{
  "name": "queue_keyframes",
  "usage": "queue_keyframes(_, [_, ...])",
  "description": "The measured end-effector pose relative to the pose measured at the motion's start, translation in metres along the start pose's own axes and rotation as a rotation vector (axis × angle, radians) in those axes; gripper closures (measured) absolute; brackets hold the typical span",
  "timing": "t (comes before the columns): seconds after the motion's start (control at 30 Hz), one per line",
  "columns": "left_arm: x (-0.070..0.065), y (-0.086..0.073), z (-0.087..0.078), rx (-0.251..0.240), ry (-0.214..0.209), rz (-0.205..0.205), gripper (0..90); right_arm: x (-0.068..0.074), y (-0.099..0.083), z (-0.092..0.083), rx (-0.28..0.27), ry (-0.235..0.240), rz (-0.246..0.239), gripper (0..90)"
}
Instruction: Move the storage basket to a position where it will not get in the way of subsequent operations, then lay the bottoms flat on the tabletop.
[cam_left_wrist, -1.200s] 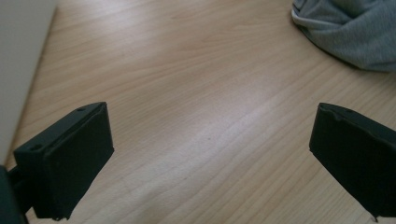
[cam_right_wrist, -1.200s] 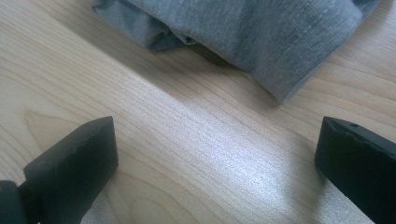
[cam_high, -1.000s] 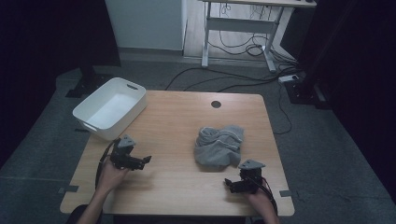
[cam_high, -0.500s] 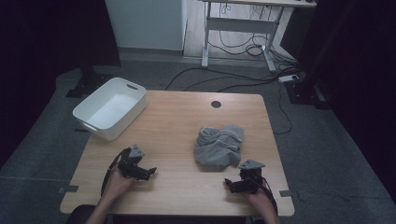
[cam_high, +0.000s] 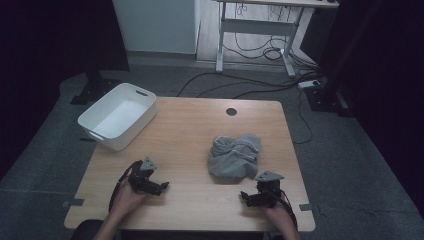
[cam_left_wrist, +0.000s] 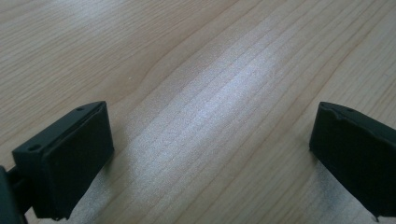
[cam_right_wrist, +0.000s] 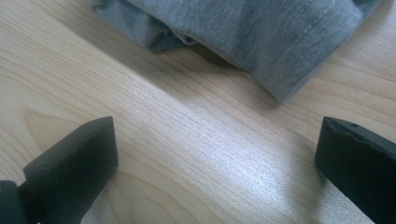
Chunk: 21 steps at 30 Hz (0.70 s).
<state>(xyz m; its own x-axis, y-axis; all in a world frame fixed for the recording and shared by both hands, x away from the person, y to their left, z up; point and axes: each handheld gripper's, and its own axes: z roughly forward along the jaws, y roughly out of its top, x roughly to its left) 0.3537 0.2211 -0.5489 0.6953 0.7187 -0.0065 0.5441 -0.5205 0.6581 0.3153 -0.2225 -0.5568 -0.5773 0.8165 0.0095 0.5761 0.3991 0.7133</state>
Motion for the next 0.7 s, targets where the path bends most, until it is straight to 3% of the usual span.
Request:
queue_keyframes(0.43, [-0.003,0.002,0.001,-0.001,0.032,-0.039,0.0,0.000,0.000,0.000,-0.001,0.002,0.001,0.0])
queue_keyframes(0.7, [-0.015,0.013,0.004,-0.001,-0.014,0.017,10.0,-0.004,0.000,-0.003,0.000,0.031,0.039,0.0])
